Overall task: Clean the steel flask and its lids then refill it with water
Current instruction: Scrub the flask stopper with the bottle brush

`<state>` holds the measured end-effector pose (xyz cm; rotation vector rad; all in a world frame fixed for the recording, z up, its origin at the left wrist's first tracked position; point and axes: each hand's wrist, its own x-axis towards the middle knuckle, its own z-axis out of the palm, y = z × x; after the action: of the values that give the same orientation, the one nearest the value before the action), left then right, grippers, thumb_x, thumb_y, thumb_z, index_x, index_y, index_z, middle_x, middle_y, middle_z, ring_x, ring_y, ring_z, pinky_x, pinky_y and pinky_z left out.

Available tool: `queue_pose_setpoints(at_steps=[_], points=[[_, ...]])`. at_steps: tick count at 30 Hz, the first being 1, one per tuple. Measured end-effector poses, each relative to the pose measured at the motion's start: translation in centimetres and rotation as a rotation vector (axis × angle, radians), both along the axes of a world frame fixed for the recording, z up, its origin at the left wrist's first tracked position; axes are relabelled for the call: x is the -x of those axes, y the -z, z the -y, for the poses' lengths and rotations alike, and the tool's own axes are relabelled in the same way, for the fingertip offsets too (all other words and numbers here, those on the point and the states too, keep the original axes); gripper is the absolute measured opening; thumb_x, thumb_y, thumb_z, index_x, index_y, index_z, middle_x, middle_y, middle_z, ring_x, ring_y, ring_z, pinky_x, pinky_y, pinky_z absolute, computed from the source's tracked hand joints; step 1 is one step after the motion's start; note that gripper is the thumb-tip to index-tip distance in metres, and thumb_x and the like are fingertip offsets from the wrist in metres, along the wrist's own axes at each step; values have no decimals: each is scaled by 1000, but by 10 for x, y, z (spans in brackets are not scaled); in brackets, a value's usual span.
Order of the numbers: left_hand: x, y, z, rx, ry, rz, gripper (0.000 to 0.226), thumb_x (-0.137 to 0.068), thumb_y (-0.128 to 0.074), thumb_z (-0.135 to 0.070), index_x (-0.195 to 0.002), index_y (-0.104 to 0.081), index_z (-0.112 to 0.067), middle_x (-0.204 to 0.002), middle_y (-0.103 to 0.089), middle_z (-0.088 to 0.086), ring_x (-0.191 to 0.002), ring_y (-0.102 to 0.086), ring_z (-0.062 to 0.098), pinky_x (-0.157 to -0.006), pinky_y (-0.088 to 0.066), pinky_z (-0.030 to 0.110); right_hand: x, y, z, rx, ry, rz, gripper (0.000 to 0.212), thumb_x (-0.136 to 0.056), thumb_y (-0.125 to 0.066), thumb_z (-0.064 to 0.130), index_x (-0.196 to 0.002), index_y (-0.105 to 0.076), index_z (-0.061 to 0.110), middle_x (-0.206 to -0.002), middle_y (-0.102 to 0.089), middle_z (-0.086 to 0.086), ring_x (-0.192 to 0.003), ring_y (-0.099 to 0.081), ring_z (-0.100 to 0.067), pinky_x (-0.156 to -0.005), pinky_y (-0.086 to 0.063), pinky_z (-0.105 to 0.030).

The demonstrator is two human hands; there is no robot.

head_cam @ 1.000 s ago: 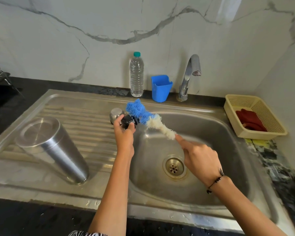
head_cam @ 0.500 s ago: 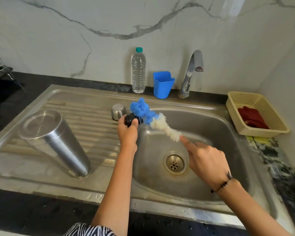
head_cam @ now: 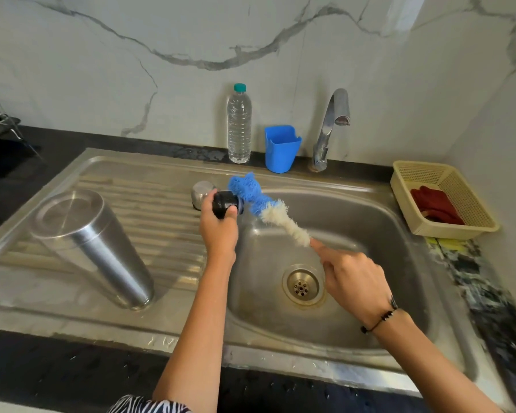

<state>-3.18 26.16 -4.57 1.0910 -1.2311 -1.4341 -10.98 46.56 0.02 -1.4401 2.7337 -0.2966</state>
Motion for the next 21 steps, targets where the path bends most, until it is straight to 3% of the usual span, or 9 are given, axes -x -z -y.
queue_pose_setpoints(at_steps=[4,6,9,11,15,19,21], points=[[1,-5,-2,-37,32,-61,46,-94,-52,-1,-136,-47,-19,-123,-55,3,-106,-56,15,-82,-44,14,8,-11,1,65,50,63,52,-95,-37,18,-138,-34,48,-91,-66,-5,-88,-61,-31,-70,-51,-38],[-1,-3,0,-21,47,-71,44,-96,-51,-5,-136,-46,-22,-124,-57,6,-106,-58,21,-83,-46,19,13,-15,-1,185,56,103,50,-94,-42,16,-135,-42,45,-80,-64,-6,-82,-61,-33,-65,-51,-39],[-6,-4,3,-13,53,-74,46,-97,-46,-3,-136,-45,-27,-108,-58,0,-81,-58,15,-70,-49,22,20,-18,-8,312,37,92,48,-90,-48,11,-127,-53,42,-71,-62,-3,-77,-62,-34,-58,-47,-36],[-9,-6,6,-71,38,-129,45,-97,-42,3,-131,-48,-26,-99,-54,-4,-69,-50,9,-61,-47,16,24,-20,-13,260,9,59,47,-90,-47,14,-125,-54,44,-85,-70,-3,-84,-64,-34,-60,-47,-36],[-15,-4,11,-215,65,-286,33,-98,-49,-3,-120,-50,-28,-109,-52,4,-71,-49,11,-67,-47,21,17,-23,-20,48,-52,-67,46,-93,-39,24,-131,-44,49,-104,-68,11,-97,-63,-24,-67,-47,-33],[-19,-1,10,-188,40,-244,34,-96,-52,-4,-123,-48,-24,-100,-52,0,-70,-49,11,-65,-45,22,12,-19,-20,114,-113,-198,45,-77,-62,12,-115,-64,36,-73,-69,8,-60,-65,-27,-42,-48,-34],[-17,1,12,-183,48,-215,39,-95,-53,-1,-128,-44,-21,-103,-53,1,-73,-51,12,-64,-46,20,10,-17,-15,67,-111,-248,46,-80,-58,15,-120,-60,37,-77,-69,8,-65,-65,-26,-46,-47,-31]])
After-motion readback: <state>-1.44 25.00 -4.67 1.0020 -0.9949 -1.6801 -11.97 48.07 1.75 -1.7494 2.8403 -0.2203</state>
